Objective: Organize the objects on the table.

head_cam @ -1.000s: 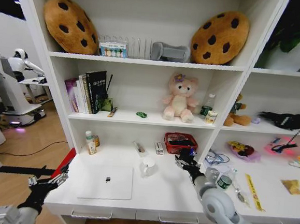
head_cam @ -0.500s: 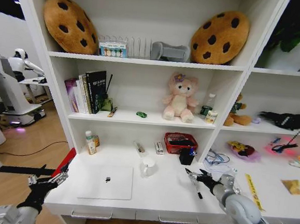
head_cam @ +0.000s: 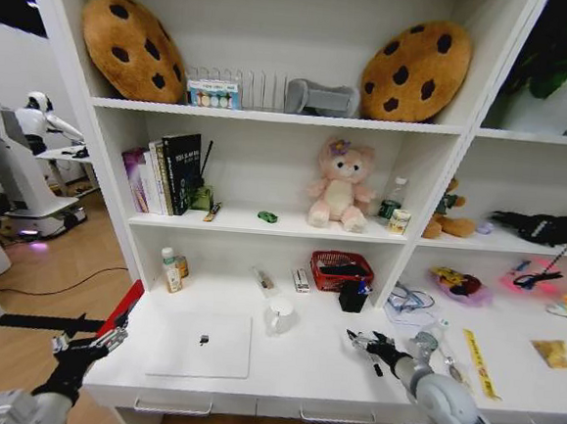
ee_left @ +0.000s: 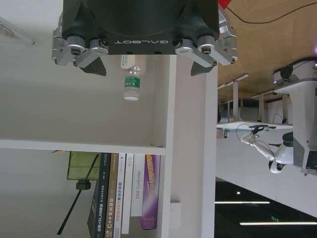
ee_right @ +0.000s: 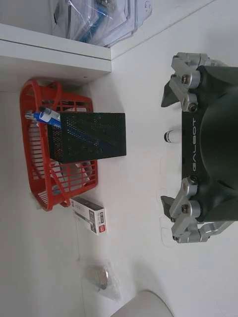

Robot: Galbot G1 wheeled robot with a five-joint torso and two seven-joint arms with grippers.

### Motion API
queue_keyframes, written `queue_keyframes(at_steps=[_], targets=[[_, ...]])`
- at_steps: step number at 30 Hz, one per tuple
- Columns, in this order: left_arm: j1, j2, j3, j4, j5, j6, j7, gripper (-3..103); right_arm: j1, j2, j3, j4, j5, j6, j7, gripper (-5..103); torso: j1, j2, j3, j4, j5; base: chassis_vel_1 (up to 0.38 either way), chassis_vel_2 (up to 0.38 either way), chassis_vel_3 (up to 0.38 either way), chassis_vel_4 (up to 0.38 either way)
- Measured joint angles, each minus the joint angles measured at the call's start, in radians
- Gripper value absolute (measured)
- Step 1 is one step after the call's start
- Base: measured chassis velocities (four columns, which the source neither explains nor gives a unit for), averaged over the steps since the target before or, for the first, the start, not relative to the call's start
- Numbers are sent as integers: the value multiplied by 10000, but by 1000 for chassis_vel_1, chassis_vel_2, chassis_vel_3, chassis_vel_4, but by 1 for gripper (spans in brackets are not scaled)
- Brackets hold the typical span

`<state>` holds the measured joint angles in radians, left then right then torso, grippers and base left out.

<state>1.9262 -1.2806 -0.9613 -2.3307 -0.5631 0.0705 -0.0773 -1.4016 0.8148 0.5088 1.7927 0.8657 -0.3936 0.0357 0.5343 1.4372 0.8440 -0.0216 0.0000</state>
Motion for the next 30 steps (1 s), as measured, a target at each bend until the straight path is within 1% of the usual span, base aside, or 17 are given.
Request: queue_keyframes(at_steps=[7,9,10,11,13,14,15,18,19,22,23,24,25,26,27,29,30], targets=[[14,-18,-2,12,5,-1,0,97,356,20,-374,-383,-19,8,-28,99,0,0,0,0,0,0,0,0,0],[15,-17,-5,12,4,-3,1,97,503,27,-505,-533,-9,7,-27,91,0,0,0,1,0,0,0,0,0],[15,-17,-5,12,4,-3,1,97,503,27,-505,-533,-9,7,-27,91,0,0,0,1,0,0,0,0,0],[9,-13,-5,14,1,-3,0,97,560,31,-571,-583,-3,3,-24,86,0,0,0,0,0,0,0,0,0],[5,-6,-5,22,-1,-4,0,97,654,40,-660,-650,2,0,-6,84,0,0,0,0,-1,0,0,0,0],[0,10,-15,34,-12,-6,-1,97,805,63,-772,-735,12,-1,62,76,0,0,0,0,-2,0,0,0,0],[0,10,-15,34,-12,-6,-1,97,805,63,-772,-735,12,-1,62,76,0,0,0,0,-2,0,0,0,0],[-2,18,-41,45,-23,-9,-3,97,865,79,-829,-759,26,-16,192,60,-1,0,0,1,-2,0,0,0,0],[-2,18,-41,45,-23,-9,-3,97,865,79,-829,-759,26,-16,192,60,-1,0,0,1,-2,0,0,0,0],[-1,16,-50,56,-26,-12,-5,97,671,61,-665,-630,117,-66,217,43,0,0,0,1,0,0,0,0,0],[-1,16,-50,56,-26,-12,-5,97,671,61,-665,-630,117,-66,217,43,0,0,0,1,0,0,0,0,0],[-1,13,-50,69,-26,-13,-4,97,539,51,-554,-557,148,-73,216,38,0,0,0,0,1,0,0,0,0],[-1,13,-50,69,-26,-13,-4,97,539,51,-554,-557,148,-73,216,38,0,0,0,0,1,0,0,0,0],[-3,12,-47,76,-23,-16,-6,97,456,49,-481,-517,160,-74,211,33,0,0,0,-2,1,0,0,0,0],[-3,12,-47,76,-23,-16,-6,97,456,49,-481,-517,160,-74,211,33,0,0,0,-2,1,0,0,0,0],[-8,9,-4,78,-5,-19,-6,97,313,62,-343,-466,163,-71,192,22,-1,0,-1,-1,1,0,0,0,0],[-8,9,-4,78,-5,-19,-6,97,313,62,-343,-466,163,-71,192,22,-1,0,-1,-1,1,0,0,0,0]])
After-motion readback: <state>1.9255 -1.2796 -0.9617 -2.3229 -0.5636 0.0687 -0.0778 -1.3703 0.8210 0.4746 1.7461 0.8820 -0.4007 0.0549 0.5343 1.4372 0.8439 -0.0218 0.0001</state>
